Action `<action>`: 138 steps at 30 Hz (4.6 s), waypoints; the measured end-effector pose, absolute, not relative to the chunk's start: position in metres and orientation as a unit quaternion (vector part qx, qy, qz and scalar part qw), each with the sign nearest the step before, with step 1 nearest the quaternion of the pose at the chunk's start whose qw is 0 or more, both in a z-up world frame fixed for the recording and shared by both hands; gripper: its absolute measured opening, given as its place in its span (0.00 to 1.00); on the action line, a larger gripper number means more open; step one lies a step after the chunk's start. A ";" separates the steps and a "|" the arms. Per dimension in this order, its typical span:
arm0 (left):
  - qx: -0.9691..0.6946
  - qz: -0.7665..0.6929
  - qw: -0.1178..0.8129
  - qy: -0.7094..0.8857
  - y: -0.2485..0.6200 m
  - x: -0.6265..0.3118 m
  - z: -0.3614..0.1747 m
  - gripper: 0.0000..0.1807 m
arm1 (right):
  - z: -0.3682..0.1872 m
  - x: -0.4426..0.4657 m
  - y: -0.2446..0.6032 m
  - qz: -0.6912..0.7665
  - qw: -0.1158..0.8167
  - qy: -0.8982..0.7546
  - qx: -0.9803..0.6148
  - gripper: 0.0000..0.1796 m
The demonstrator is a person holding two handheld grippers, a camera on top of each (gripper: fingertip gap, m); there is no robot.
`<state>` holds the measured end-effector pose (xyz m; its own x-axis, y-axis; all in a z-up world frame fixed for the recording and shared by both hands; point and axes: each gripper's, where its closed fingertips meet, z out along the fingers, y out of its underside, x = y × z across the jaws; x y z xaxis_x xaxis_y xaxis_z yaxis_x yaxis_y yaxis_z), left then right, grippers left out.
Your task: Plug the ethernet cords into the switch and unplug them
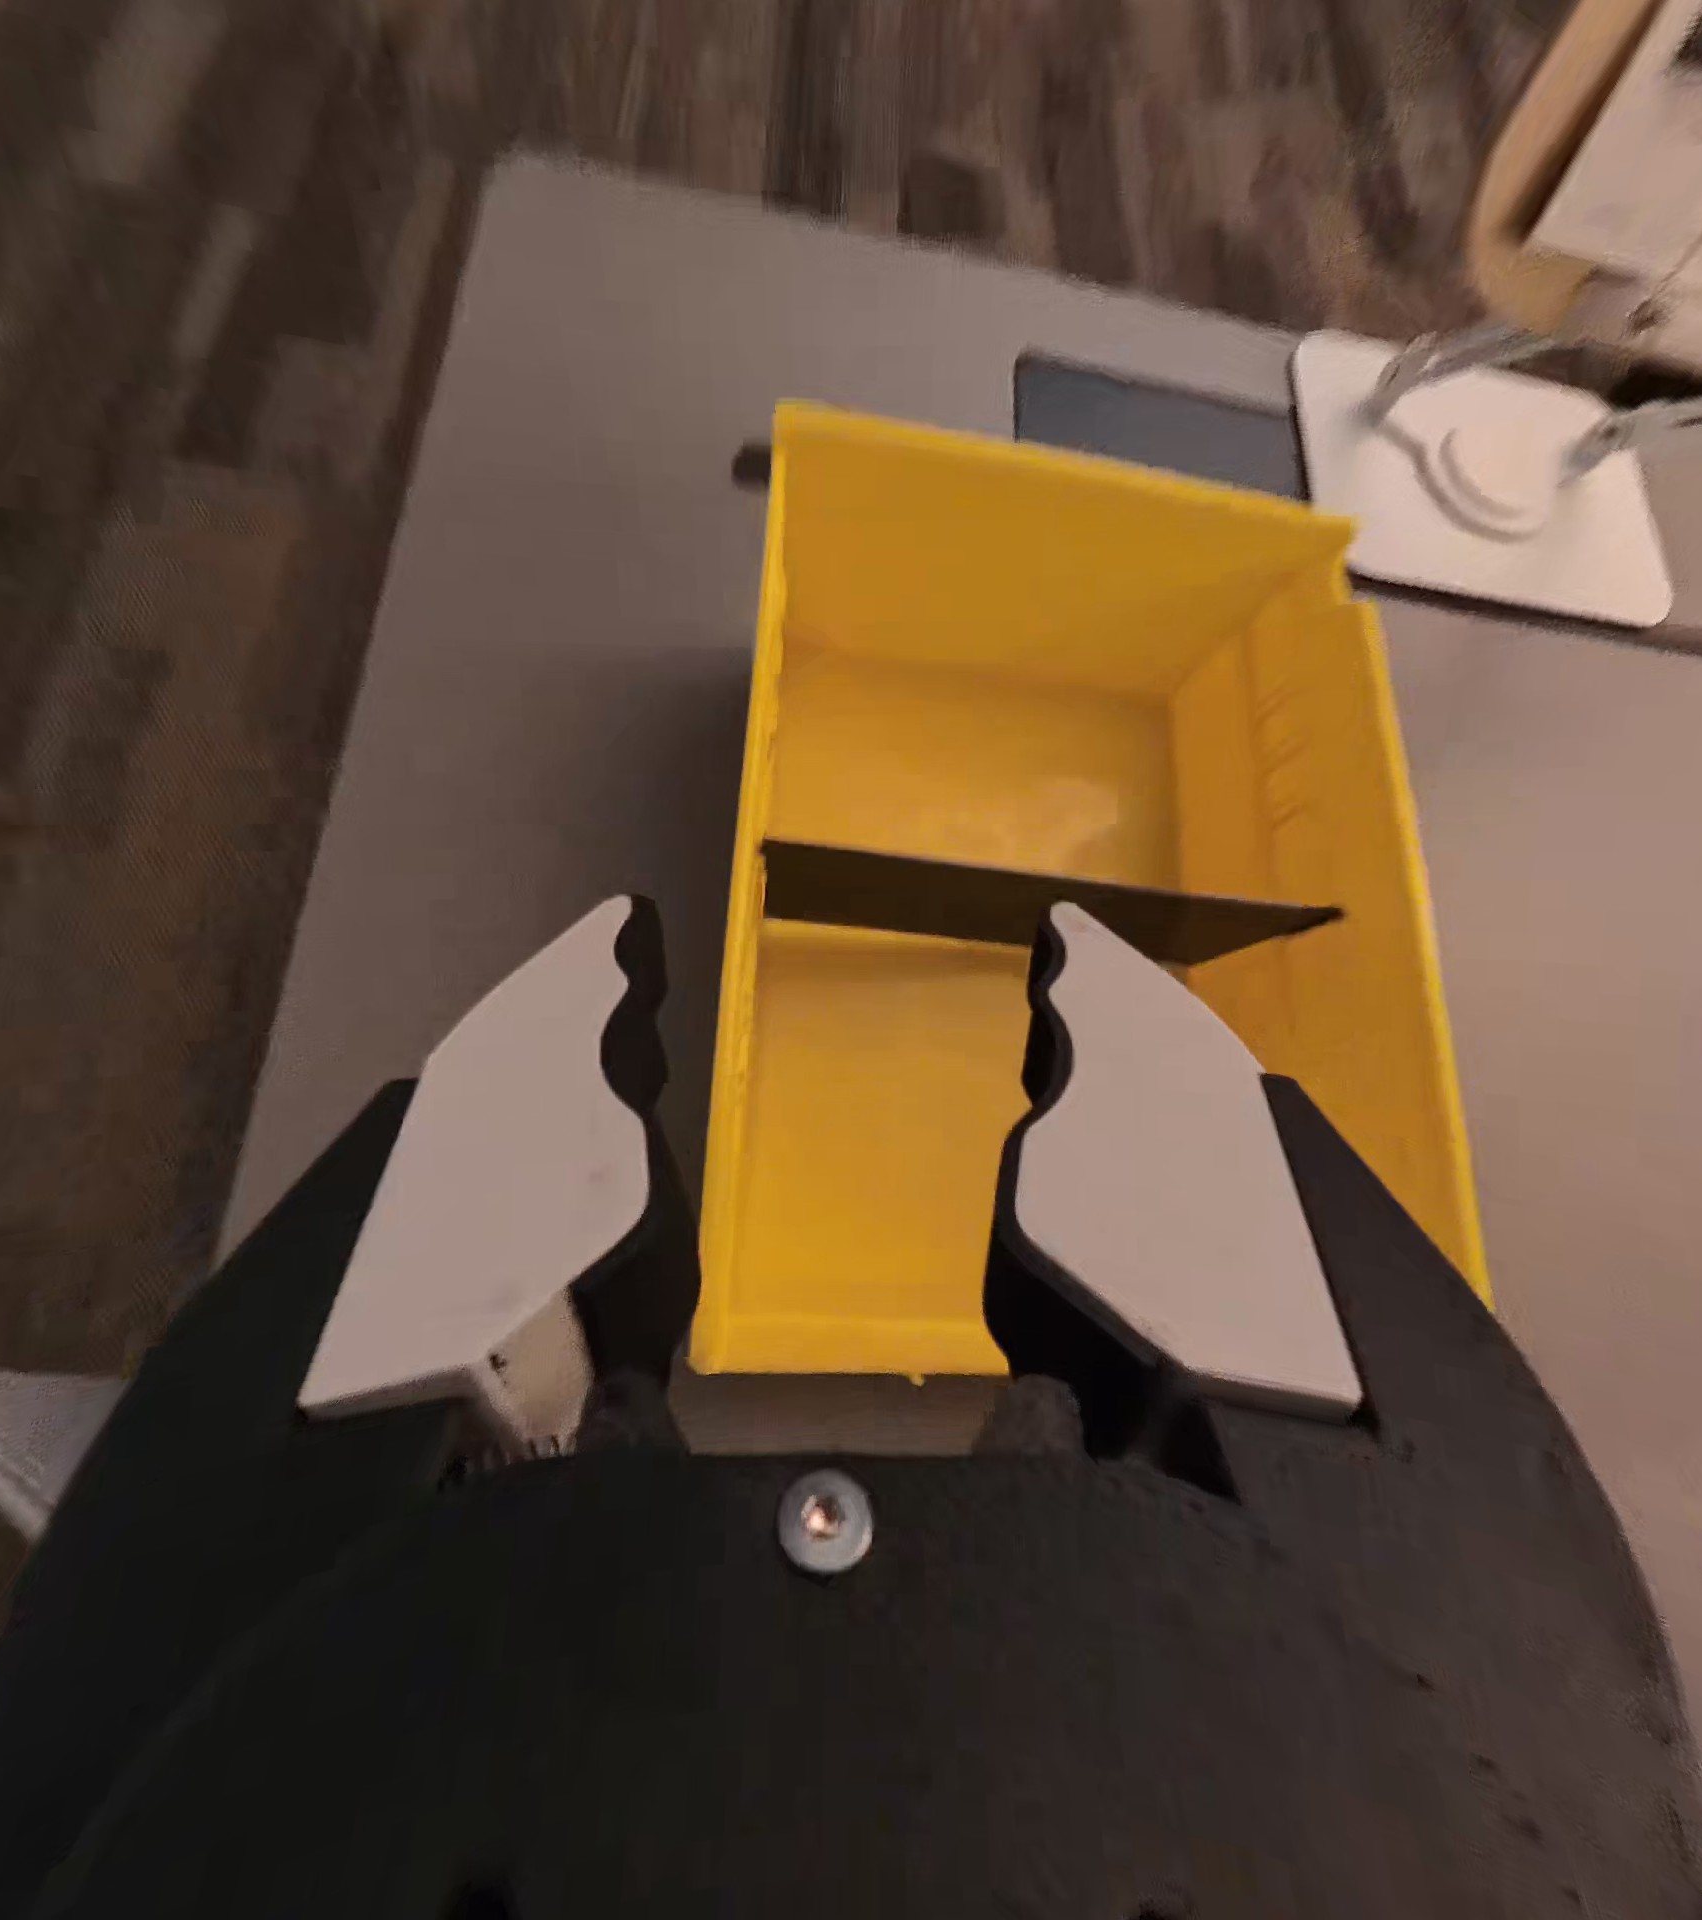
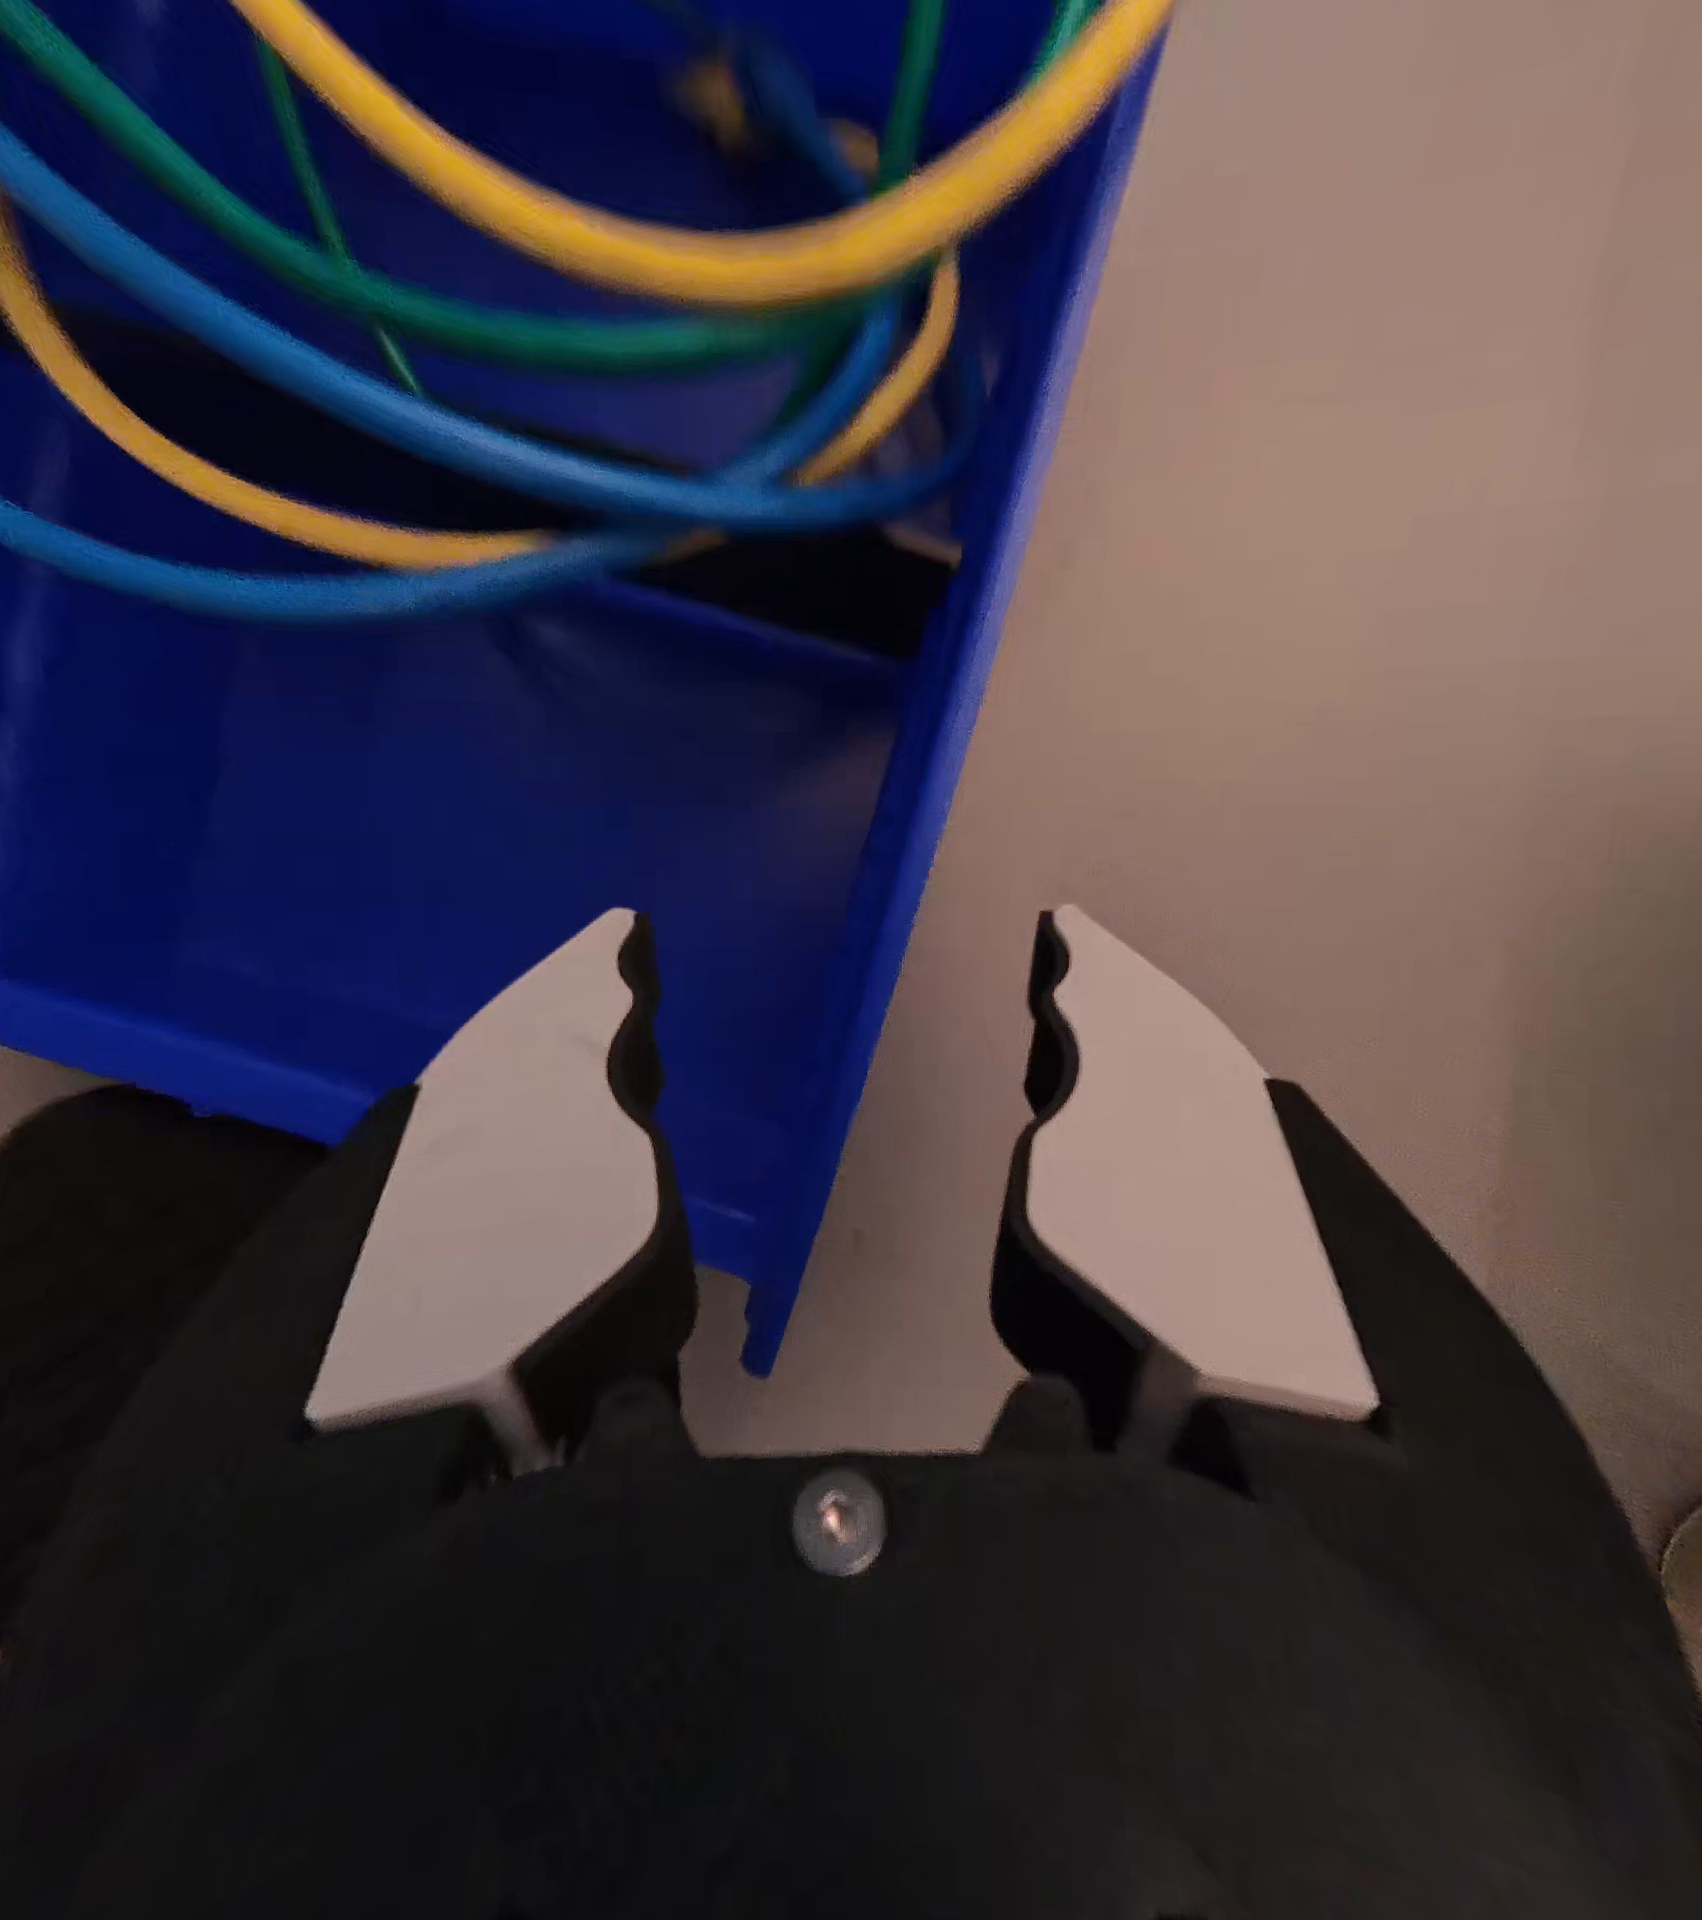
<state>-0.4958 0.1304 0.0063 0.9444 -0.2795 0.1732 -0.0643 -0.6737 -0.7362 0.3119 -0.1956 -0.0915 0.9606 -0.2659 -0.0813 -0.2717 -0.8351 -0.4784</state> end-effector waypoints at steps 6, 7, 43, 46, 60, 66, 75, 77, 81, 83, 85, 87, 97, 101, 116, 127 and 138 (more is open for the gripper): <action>-0.944 -0.147 0.279 0.092 0.139 -0.509 -0.065 0.41 | -0.145 0.299 -0.215 0.038 0.080 0.125 -0.988 0.07; -0.946 -0.161 0.264 0.095 0.138 -0.506 -0.072 0.40 | -0.145 0.294 -0.214 0.063 0.080 0.132 -0.986 0.06; -0.894 -0.188 -0.053 0.403 0.043 -0.330 -0.117 0.22 | 0.076 -0.025 -0.077 0.083 0.626 -0.118 -0.767 0.23; -0.886 -0.222 -0.074 0.401 0.031 -0.329 -0.109 0.22 | 0.031 -0.111 -0.052 0.158 0.511 -0.182 -0.825 0.30; -0.905 -0.246 0.168 0.304 0.067 -0.378 -0.024 0.16 | -0.092 -0.151 0.029 0.130 0.174 -0.087 -0.972 0.30; -0.889 -0.240 0.282 0.269 0.073 -0.384 0.023 0.15 | -0.102 -0.161 0.024 0.115 0.104 -0.043 -0.987 0.24; -0.872 -0.236 0.306 0.300 0.062 -0.372 0.039 0.14 | -0.128 -0.165 0.034 0.118 0.080 -0.005 -0.990 0.07; -0.862 -0.242 0.334 0.296 0.062 -0.373 0.051 0.14 | -0.127 -0.169 0.035 0.149 0.071 0.001 -0.986 0.07; -0.815 -0.265 0.439 0.270 0.055 -0.382 0.100 0.13 | -0.115 -0.175 0.040 0.183 0.055 -0.001 -0.982 0.05; -0.774 -0.274 0.513 0.250 0.045 -0.391 0.133 0.11 | -0.101 -0.183 0.040 0.210 0.039 -0.021 -0.977 0.04; -0.735 -0.292 0.576 0.209 0.031 -0.403 0.162 0.12 | -0.076 -0.194 0.044 0.244 0.045 -0.038 -0.968 0.04; -0.707 -0.308 0.615 0.164 0.018 -0.414 0.180 0.19 | -0.041 -0.201 0.050 0.263 0.062 -0.065 -0.961 0.03; -0.662 -0.343 0.633 0.209 -0.014 -0.384 0.200 0.33 | 0.183 -0.032 0.011 0.249 0.210 -0.037 -0.945 0.03; -0.706 -0.365 0.487 0.362 -0.009 -0.285 0.150 0.39 | 0.203 0.114 -0.049 0.199 0.275 0.088 -0.936 0.03; -0.787 -0.402 0.188 0.429 -0.011 -0.034 -0.053 0.38 | -0.038 0.391 -0.262 0.031 0.240 0.417 -0.876 0.03; -0.810 -0.280 0.158 0.491 -0.020 -0.035 -0.088 0.32 | -0.111 0.352 -0.221 0.075 0.157 0.369 -0.913 0.05; -0.851 -0.158 0.128 0.485 0.041 -0.129 -0.082 0.05 | -0.119 0.288 -0.155 0.096 0.140 0.298 -0.939 0.05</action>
<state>-0.1293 0.0409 -0.0824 0.4799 -0.8652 0.1456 -0.7842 -0.4974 -0.3710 0.2878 -0.1549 -0.1187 0.8035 -0.5337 -0.2637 -0.5874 -0.7829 -0.2053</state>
